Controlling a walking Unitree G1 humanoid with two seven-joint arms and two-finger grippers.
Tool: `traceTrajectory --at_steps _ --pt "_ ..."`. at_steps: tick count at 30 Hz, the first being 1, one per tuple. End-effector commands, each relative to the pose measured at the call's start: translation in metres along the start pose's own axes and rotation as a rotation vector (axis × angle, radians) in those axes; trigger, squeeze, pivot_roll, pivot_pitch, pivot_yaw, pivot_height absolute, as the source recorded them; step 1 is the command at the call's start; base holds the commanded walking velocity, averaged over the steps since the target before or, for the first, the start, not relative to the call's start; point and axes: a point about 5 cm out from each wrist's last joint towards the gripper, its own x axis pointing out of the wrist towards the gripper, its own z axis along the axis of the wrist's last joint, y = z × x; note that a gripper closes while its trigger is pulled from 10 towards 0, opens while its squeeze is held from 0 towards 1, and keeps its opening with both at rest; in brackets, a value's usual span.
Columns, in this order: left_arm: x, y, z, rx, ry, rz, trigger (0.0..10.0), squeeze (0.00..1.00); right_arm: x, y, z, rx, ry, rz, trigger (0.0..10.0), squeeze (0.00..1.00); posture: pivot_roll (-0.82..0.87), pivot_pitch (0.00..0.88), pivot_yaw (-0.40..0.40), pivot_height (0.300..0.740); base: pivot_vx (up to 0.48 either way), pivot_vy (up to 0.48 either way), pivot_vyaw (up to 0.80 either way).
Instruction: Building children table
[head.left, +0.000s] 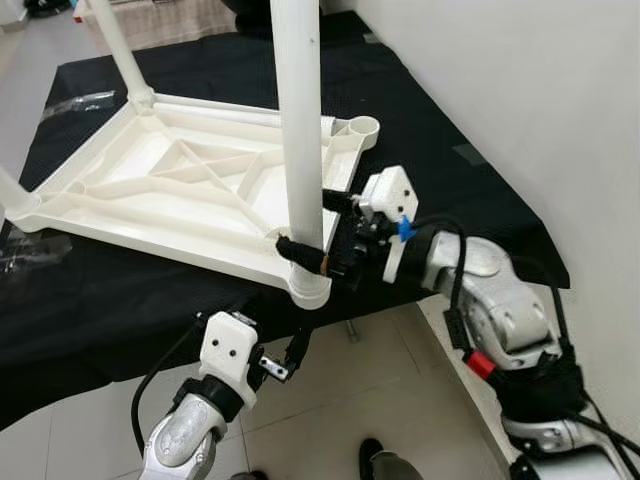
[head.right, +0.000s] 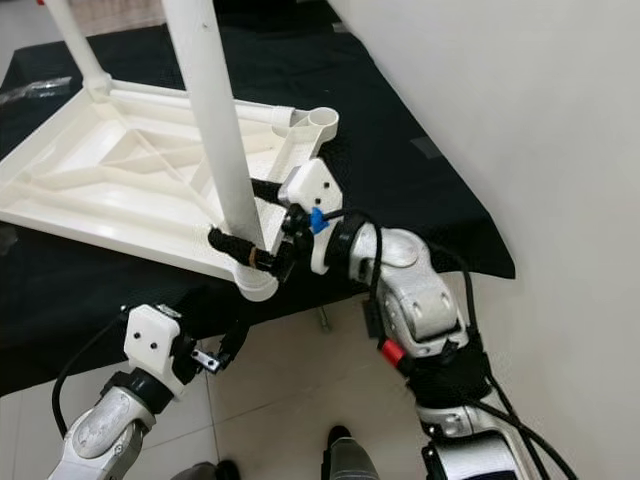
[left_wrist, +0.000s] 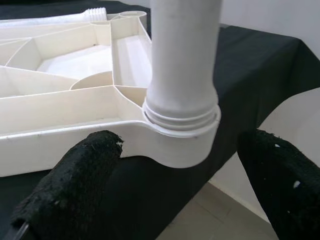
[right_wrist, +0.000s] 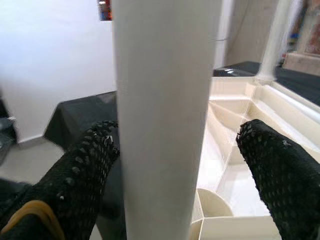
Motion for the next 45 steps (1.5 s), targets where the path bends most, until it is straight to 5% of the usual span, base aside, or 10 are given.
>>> traceTrajectory --at_steps 1,10,11,23,25,28,31,36,44,45 --pt "-0.002 0.002 -0.004 0.002 0.024 0.007 10.0 0.00 -0.001 -0.004 0.003 -0.006 -0.011 0.069 10.0 0.00 0.01 0.230 0.022 0.740 0.000 0.000 0.00" --pt "-0.003 0.001 -0.005 0.004 0.027 0.005 10.0 0.00 -0.008 -0.021 0.011 -0.027 -0.010 0.153 7.8 0.00 0.01 0.224 0.020 0.740 0.000 0.000 0.00" --pt "-0.003 0.001 -0.005 0.003 0.026 0.004 10.0 0.00 -0.010 -0.024 0.011 -0.032 0.000 0.161 0.0 0.00 0.00 0.229 0.018 0.740 0.000 0.000 0.00" --pt "-0.005 0.000 -0.003 -0.006 0.023 0.002 10.0 0.00 -0.012 -0.023 -0.007 -0.013 0.059 0.044 0.0 0.00 -0.02 0.245 0.020 0.740 0.000 0.000 0.00" --pt "-0.007 0.000 -0.002 -0.006 0.025 0.004 10.0 0.00 -0.012 -0.024 -0.040 0.041 0.168 -0.476 0.0 0.00 -0.03 0.249 0.014 0.740 0.000 0.000 0.00" --pt "-0.007 0.000 -0.002 -0.006 0.025 0.004 10.0 0.00 -0.012 -0.024 -0.040 0.041 0.168 -0.476 0.0 0.00 -0.03 0.249 0.014 0.740 0.000 0.000 0.00" --pt "-0.008 0.002 -0.002 -0.006 0.026 0.006 10.0 0.00 -0.029 0.001 -0.067 0.077 0.314 -0.978 0.0 0.00 -0.04 0.258 0.023 0.740 0.000 0.000 0.00" --pt "-0.005 0.003 -0.002 -0.005 0.029 -0.005 10.0 0.00 0.016 0.063 -0.068 0.167 0.264 -0.723 0.0 0.00 -0.03 0.263 0.033 0.740 0.000 0.000 0.00" --pt "-0.004 0.003 -0.003 0.001 0.022 0.005 10.0 0.00 0.016 0.041 -0.066 0.140 0.264 -0.723 0.0 0.00 -0.04 0.245 0.010 0.740 0.000 0.000 0.00" --pt "-0.004 0.003 -0.002 0.002 0.021 0.010 10.0 0.00 0.016 0.040 -0.064 0.132 0.256 -0.713 10.0 0.00 -0.04 0.242 0.007 0.740 0.000 0.000 0.00"
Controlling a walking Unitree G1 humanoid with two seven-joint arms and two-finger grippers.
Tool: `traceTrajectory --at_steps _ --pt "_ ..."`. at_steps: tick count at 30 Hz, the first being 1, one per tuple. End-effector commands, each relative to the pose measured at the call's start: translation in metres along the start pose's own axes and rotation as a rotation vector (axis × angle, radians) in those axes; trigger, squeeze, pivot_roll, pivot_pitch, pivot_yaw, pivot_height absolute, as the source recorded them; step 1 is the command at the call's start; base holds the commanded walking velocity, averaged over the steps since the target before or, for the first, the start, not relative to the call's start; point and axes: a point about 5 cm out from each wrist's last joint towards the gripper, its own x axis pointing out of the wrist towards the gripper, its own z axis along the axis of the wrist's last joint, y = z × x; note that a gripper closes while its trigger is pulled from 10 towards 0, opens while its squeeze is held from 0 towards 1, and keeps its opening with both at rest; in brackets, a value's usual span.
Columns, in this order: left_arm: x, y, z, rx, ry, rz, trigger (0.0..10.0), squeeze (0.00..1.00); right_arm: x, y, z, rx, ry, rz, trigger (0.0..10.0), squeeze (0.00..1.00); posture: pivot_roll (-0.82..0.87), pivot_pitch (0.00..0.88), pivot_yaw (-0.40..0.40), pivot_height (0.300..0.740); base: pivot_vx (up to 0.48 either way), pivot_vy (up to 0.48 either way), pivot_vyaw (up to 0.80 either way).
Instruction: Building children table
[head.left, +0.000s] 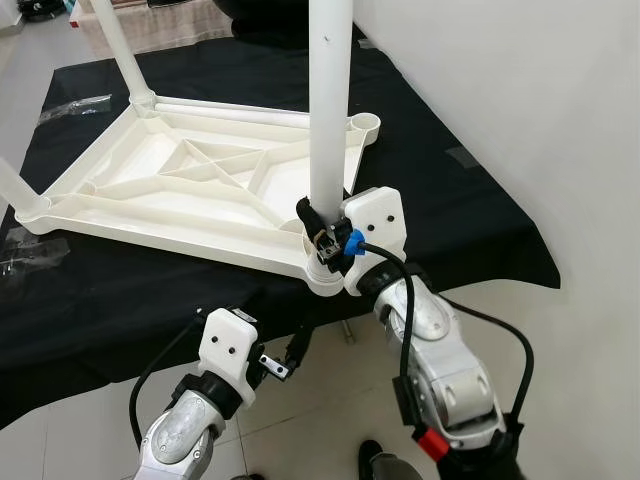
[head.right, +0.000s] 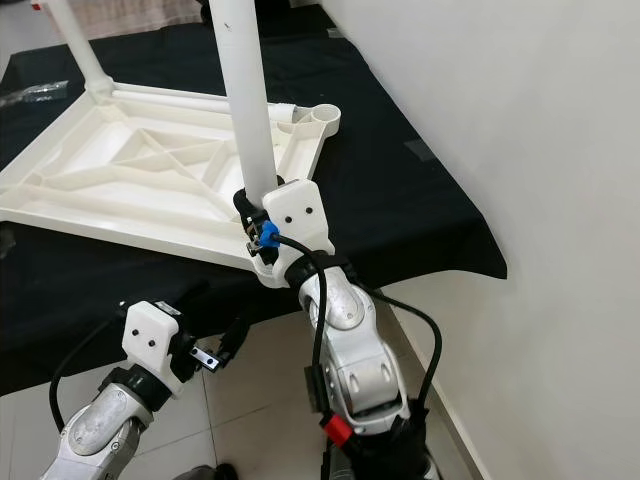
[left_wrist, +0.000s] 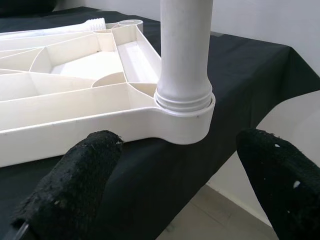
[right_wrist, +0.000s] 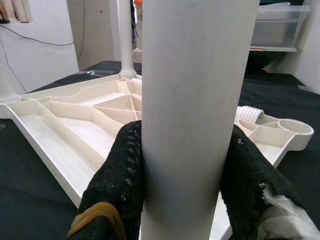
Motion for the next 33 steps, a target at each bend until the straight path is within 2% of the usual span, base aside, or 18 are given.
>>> traceTrajectory --at_steps 1,6,7,8,9,11,12,14,20,21,22,24,26,28,29,30,32,33 --pt "-0.003 0.002 -0.005 -0.001 0.024 0.016 10.0 0.00 -0.003 -0.004 -0.041 0.025 0.219 -0.009 10.0 0.00 -0.04 0.242 0.007 0.740 0.000 0.000 0.00" --pt "-0.003 0.002 -0.006 -0.001 0.025 0.018 10.0 0.00 0.000 -0.002 -0.030 0.036 0.160 -0.012 10.0 0.00 -0.04 0.237 0.008 0.740 0.000 0.000 0.00" --pt "-0.002 0.002 -0.006 -0.002 0.026 0.018 10.0 0.00 0.003 -0.003 -0.021 0.048 0.101 0.023 10.0 0.58 -0.04 0.227 0.009 0.740 0.000 0.000 0.00" --pt "-0.002 0.002 -0.007 -0.003 0.028 0.016 10.0 0.00 0.007 -0.004 -0.009 0.069 0.025 0.117 10.0 1.00 -0.04 0.218 0.011 0.740 0.000 0.000 0.00" --pt "-0.002 0.002 -0.007 -0.003 0.028 0.016 10.0 0.00 0.007 -0.004 -0.009 0.069 0.025 0.117 10.0 1.00 -0.04 0.218 0.011 0.740 0.000 0.000 0.00" --pt "-0.001 0.001 -0.008 -0.006 0.031 0.012 10.0 0.00 0.009 -0.009 0.009 0.067 -0.074 0.311 10.0 1.00 -0.03 0.209 0.007 0.740 0.000 0.000 0.00" --pt "-0.001 0.001 -0.008 -0.006 0.031 0.012 10.0 0.00 0.009 -0.009 0.009 0.067 -0.074 0.311 10.0 1.00 -0.03 0.209 0.007 0.740 0.000 0.000 0.00" --pt "0.000 0.001 -0.008 -0.007 0.031 0.010 10.0 0.00 0.009 -0.021 0.024 0.016 -0.125 0.513 10.0 1.00 -0.03 0.209 0.010 0.740 0.000 0.000 0.00" --pt "0.000 0.001 -0.008 -0.006 0.031 0.012 10.0 0.00 0.010 -0.030 0.026 -0.008 -0.118 0.569 10.0 1.00 -0.02 0.211 0.012 0.740 0.000 0.000 0.00" --pt "0.000 0.000 -0.008 -0.006 0.030 0.012 10.0 0.00 0.011 -0.039 0.029 -0.039 -0.111 0.631 10.0 0.00 0.00 0.217 0.018 0.740 0.000 0.000 0.00" --pt "-0.001 0.000 -0.008 -0.006 0.029 0.013 10.0 0.00 0.011 -0.046 0.031 -0.060 -0.106 0.682 10.0 0.00 0.00 0.217 0.018 0.740 0.000 0.000 0.00" --pt "-0.001 0.000 -0.008 -0.006 0.029 0.013 10.0 0.00 0.011 -0.046 0.031 -0.060 -0.106 0.682 10.0 0.00 0.00 0.217 0.018 0.740 0.000 0.000 0.00" --pt "-0.001 0.000 -0.006 -0.006 0.025 0.015 10.0 0.00 0.016 -0.064 0.041 -0.069 -0.113 0.744 10.0 0.00 0.01 0.223 0.009 0.740 0.000 0.000 0.00" --pt "-0.001 0.000 -0.006 -0.006 0.025 0.015 10.0 0.00 0.016 -0.064 0.041 -0.069 -0.113 0.744 10.0 0.00 0.01 0.223 0.009 0.740 0.000 0.000 0.00" --pt "-0.001 -0.001 -0.006 -0.005 0.024 0.016 10.0 0.00 0.019 -0.069 0.044 -0.068 -0.118 0.763 10.0 0.00 0.01 0.224 0.009 0.740 0.000 0.000 0.00" --pt "-0.002 -0.001 -0.006 -0.005 0.023 0.017 10.0 0.00 0.020 -0.075 0.047 -0.074 -0.116 0.797 9.6 0.00 0.02 0.222 0.006 0.740 0.000 0.000 0.00" --pt "-0.003 -0.002 -0.005 -0.005 0.023 0.018 10.0 0.00 0.020 -0.080 0.049 -0.091 -0.109 0.830 9.8 0.00 0.02 0.224 0.006 0.740 0.000 0.000 0.00" --pt "-0.003 -0.002 -0.005 -0.005 0.023 0.018 10.0 0.00 0.019 -0.084 0.051 -0.101 -0.099 0.857 8.9 0.00 0.02 0.225 0.006 0.740 0.000 0.000 0.00"
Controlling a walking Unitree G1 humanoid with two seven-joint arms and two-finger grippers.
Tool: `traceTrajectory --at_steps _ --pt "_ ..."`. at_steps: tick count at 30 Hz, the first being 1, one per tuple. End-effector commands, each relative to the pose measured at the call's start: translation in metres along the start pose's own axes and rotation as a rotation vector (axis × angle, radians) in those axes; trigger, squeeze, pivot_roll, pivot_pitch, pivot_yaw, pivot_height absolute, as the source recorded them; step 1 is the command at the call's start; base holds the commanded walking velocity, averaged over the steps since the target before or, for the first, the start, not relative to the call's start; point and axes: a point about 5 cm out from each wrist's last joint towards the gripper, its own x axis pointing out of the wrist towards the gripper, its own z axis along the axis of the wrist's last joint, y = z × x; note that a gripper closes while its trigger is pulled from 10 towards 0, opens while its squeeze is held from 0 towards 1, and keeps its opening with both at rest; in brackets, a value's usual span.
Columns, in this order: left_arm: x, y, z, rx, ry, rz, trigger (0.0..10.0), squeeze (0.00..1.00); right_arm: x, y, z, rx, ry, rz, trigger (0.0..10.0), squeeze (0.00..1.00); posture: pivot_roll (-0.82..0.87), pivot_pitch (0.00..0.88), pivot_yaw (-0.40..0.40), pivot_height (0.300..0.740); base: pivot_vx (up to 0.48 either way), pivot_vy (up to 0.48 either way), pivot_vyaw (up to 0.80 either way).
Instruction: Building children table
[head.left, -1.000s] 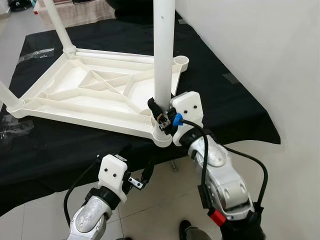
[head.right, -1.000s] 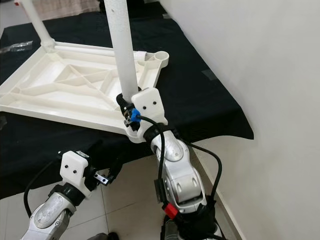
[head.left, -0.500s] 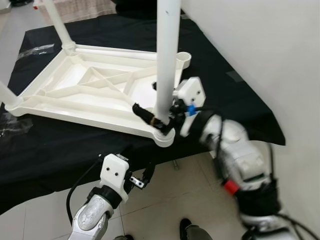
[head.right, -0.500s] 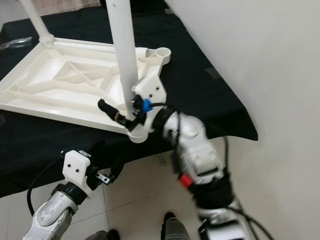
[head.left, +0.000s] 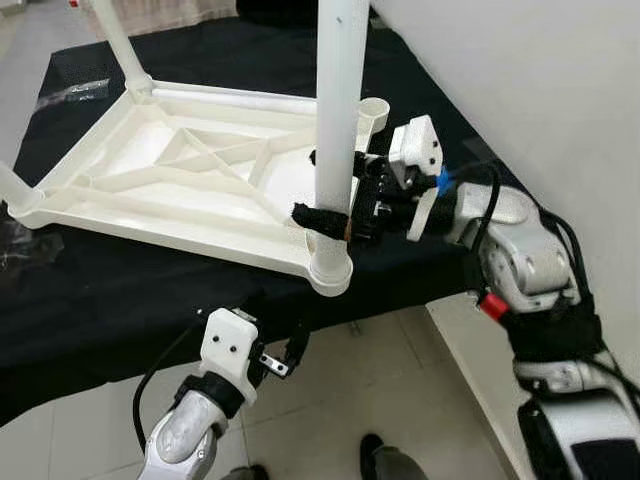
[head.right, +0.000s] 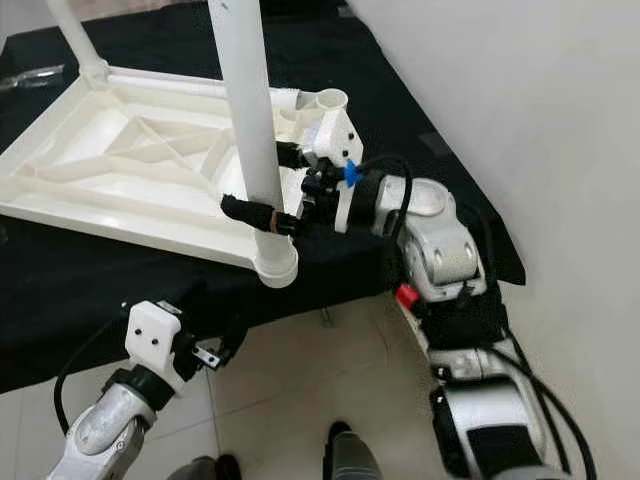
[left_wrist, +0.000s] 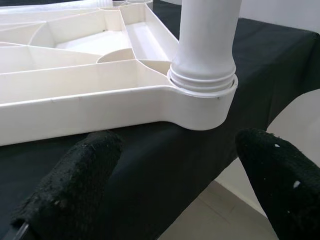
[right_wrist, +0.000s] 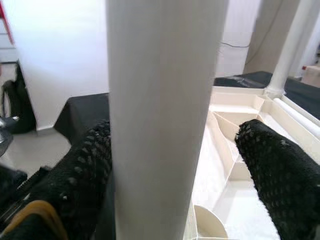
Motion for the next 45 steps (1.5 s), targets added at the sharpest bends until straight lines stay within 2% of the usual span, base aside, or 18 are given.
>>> traceTrajectory --at_steps 1,4,5,18,22,23,24,25,26,27,28,29,31,39,40,41,42,45 --pt "-0.004 -0.001 -0.001 0.004 0.007 0.004 10.0 0.00 -0.002 0.000 0.001 -0.008 -0.010 0.058 4.4 0.00 0.01 0.222 0.008 0.740 0.000 0.000 0.00" --pt "-0.004 0.000 -0.001 0.003 0.007 0.003 10.0 0.00 -0.003 -0.002 0.002 -0.006 -0.008 0.062 4.4 0.00 0.01 0.222 0.008 0.740 0.000 0.000 0.00" --pt "-0.004 -0.001 -0.001 0.002 0.007 0.002 10.0 0.00 -0.005 -0.002 0.001 -0.003 -0.003 0.074 0.0 0.00 0.01 0.222 0.007 0.740 0.000 0.000 0.00" --pt "-0.005 -0.002 0.000 -0.003 0.011 -0.008 10.0 0.00 -0.014 0.004 -0.015 0.043 0.008 0.098 0.0 0.00 0.00 0.240 0.011 0.740 0.000 0.000 0.00" --pt "-0.007 -0.004 0.000 -0.004 0.011 -0.004 10.0 0.00 -0.011 0.025 -0.038 0.125 0.081 0.040 0.0 0.00 0.00 0.235 -0.011 0.740 0.000 0.000 0.00" --pt "-0.008 -0.003 -0.001 -0.003 0.014 0.000 10.0 0.00 0.000 0.034 -0.066 0.186 0.196 -0.259 0.0 0.00 0.00 0.230 -0.019 0.740 0.000 0.000 0.00" --pt "-0.008 -0.003 -0.001 -0.003 0.014 0.000 10.0 0.00 0.000 0.034 -0.066 0.186 0.196 -0.259 0.0 0.00 0.00 0.230 -0.019 0.740 0.000 0.000 0.00" --pt "-0.010 -0.002 -0.002 -0.001 0.016 0.006 10.0 0.00 -0.003 0.055 -0.094 0.212 0.334 -0.666 0.0 0.00 -0.01 0.236 -0.010 0.740 0.000 0.000 0.00" --pt "-0.009 0.000 -0.001 -0.001 0.017 0.010 10.0 0.00 0.011 0.094 -0.110 0.267 0.406 -0.743 0.0 0.00 -0.01 0.250 0.012 0.740 0.000 0.000 0.00" --pt "-0.009 0.000 -0.001 -0.001 0.017 0.010 10.0 0.00 0.011 0.094 -0.110 0.267 0.406 -0.743 0.0 0.00 -0.01 0.250 0.012 0.740 0.000 0.000 0.00" --pt "-0.008 -0.001 -0.002 0.000 0.020 -0.001 10.0 0.00 0.026 0.117 -0.110 0.304 0.414 -0.736 0.0 0.00 -0.01 0.245 0.018 0.740 0.000 0.000 0.00" --pt "-0.008 -0.001 -0.002 0.000 0.020 -0.001 10.0 0.00 0.026 0.117 -0.110 0.304 0.414 -0.736 0.0 0.00 -0.01 0.245 0.018 0.740 0.000 0.000 0.00" --pt "-0.007 -0.002 -0.002 -0.002 0.025 -0.017 10.0 0.00 0.048 0.127 -0.100 0.328 0.359 -0.596 0.0 0.00 0.00 0.244 0.020 0.740 0.000 0.000 0.00" --pt "-0.006 -0.001 -0.003 -0.001 0.023 -0.013 10.0 0.00 0.052 0.116 -0.091 0.260 0.369 -0.604 0.0 0.00 0.00 0.228 0.008 0.740 0.000 0.000 0.00" --pt "-0.006 -0.001 -0.002 0.002 0.020 -0.007 10.0 0.00 0.053 0.115 -0.089 0.251 0.369 -0.590 10.0 0.00 0.00 0.230 0.007 0.740 0.000 0.000 0.00" --pt "-0.006 -0.001 -0.002 0.002 0.020 -0.007 10.0 0.00 0.053 0.115 -0.089 0.251 0.369 -0.590 10.0 0.00 0.00 0.230 0.007 0.740 0.000 0.000 0.00" --pt "-0.005 -0.001 -0.002 0.004 0.018 -0.003 10.0 0.00 0.053 0.108 -0.085 0.241 0.348 -0.571 10.0 0.78 0.01 0.229 0.005 0.740 0.000 0.000 0.00" --pt "-0.005 -0.001 -0.002 0.005 0.017 0.000 10.0 0.00 0.053 0.105 -0.081 0.234 0.334 -0.569 10.0 0.78 0.01 0.229 0.005 0.740 0.000 0.000 0.00"
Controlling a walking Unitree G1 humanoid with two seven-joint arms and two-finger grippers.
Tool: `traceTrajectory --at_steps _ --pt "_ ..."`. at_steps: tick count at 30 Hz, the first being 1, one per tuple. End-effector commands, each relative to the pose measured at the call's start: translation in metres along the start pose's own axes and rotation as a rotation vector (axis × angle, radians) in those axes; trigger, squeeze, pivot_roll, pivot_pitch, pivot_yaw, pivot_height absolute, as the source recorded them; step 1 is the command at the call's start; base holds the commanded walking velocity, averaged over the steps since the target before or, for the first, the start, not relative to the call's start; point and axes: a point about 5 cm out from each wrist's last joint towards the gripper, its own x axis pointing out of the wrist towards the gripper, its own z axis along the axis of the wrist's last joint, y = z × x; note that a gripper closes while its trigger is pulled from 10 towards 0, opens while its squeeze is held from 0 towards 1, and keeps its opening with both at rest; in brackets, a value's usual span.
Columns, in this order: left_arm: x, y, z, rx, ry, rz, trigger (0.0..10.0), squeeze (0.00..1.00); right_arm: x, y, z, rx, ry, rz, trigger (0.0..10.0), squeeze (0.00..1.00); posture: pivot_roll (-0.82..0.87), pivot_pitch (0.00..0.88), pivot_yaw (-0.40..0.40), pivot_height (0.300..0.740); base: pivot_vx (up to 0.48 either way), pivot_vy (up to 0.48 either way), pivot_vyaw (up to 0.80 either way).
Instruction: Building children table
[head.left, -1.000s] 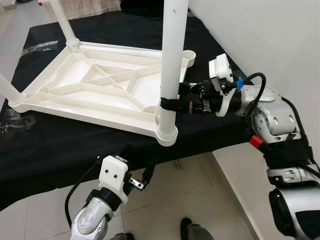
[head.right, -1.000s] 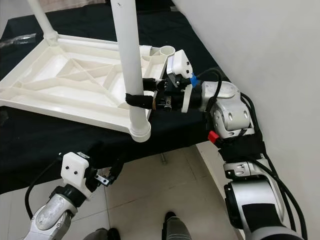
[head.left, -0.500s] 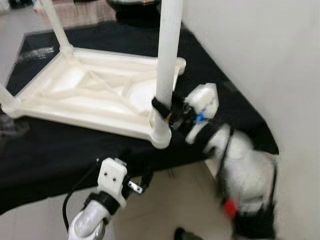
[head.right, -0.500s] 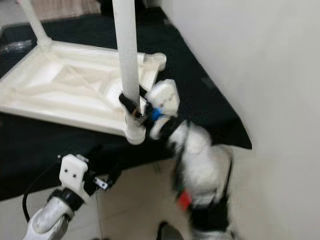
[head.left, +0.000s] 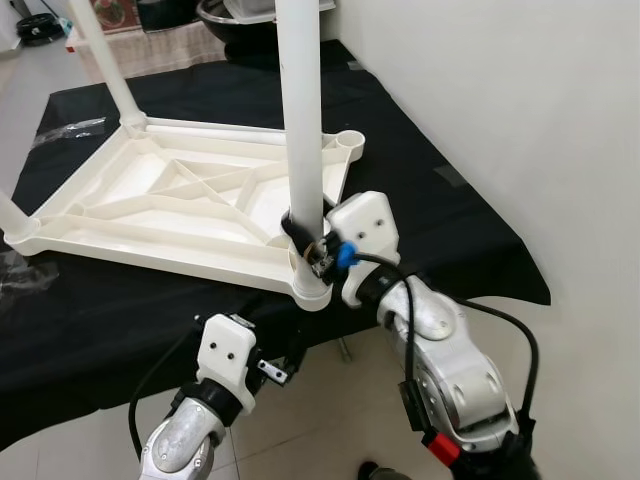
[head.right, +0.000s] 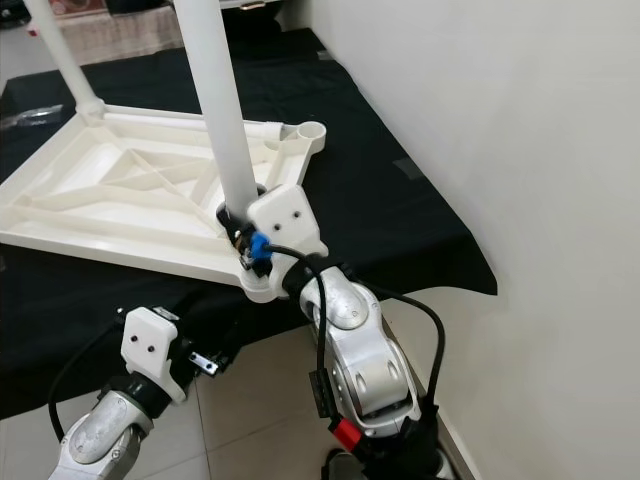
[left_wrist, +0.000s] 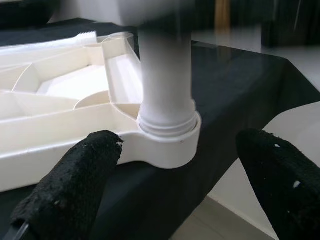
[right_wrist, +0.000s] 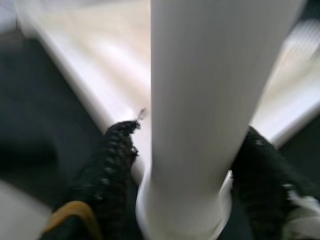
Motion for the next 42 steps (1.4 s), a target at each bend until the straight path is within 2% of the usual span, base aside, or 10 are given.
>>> traceTrajectory --at_steps 1,10,11,21,22,36,38,40,41,42 --pt "-0.002 0.001 -0.004 0.005 0.023 0.009 10.0 0.00 0.003 0.002 0.007 -0.025 -0.021 0.063 10.0 1.00 0.01 0.228 0.005 0.740 0.000 0.000 0.00" --pt "-0.001 0.001 -0.004 0.003 0.023 0.008 10.0 0.00 0.010 -0.032 0.049 -0.127 -0.233 0.217 10.0 1.00 0.01 0.225 0.016 0.740 0.000 0.000 0.00" --pt "-0.001 0.001 -0.004 0.002 0.022 0.004 10.0 0.00 0.008 -0.054 0.073 -0.171 -0.314 0.337 10.0 0.00 0.01 0.224 0.020 0.740 0.000 0.000 0.00" --pt "0.000 0.002 -0.004 0.004 0.023 0.005 10.0 0.00 -0.012 -0.085 0.108 -0.196 -0.398 0.586 10.0 0.00 0.02 0.218 0.016 0.740 0.000 0.000 0.00" --pt "0.000 0.002 -0.004 0.004 0.022 0.005 10.0 0.00 -0.013 -0.086 0.109 -0.187 -0.405 0.604 0.0 0.00 0.02 0.219 0.017 0.740 0.000 0.000 0.00" --pt "-0.002 0.001 -0.004 0.004 0.024 0.005 10.0 0.00 -0.029 -0.081 0.071 -0.160 -0.307 0.760 0.0 0.00 0.02 0.233 0.014 0.740 0.000 0.000 0.00" --pt "-0.003 0.001 -0.004 0.006 0.026 0.006 10.0 0.00 -0.032 -0.079 0.048 -0.108 -0.233 0.665 0.0 0.00 0.03 0.236 0.007 0.740 0.000 0.000 0.00" --pt "-0.003 0.001 -0.004 0.006 0.026 0.006 10.0 0.00 -0.032 -0.079 0.048 -0.108 -0.233 0.665 0.0 0.00 0.03 0.236 0.007 0.740 0.000 0.000 0.00" --pt "-0.005 0.003 -0.003 0.009 0.027 0.011 10.0 0.00 -0.023 -0.080 0.028 -0.045 -0.161 0.453 0.0 0.00 0.03 0.247 0.004 0.740 0.000 0.000 0.00" --pt "-0.005 0.003 -0.003 0.009 0.027 0.011 10.0 0.00 -0.023 -0.080 0.028 -0.045 -0.161 0.453 0.0 0.00 0.03 0.247 0.004 0.740 0.000 0.000 0.00"
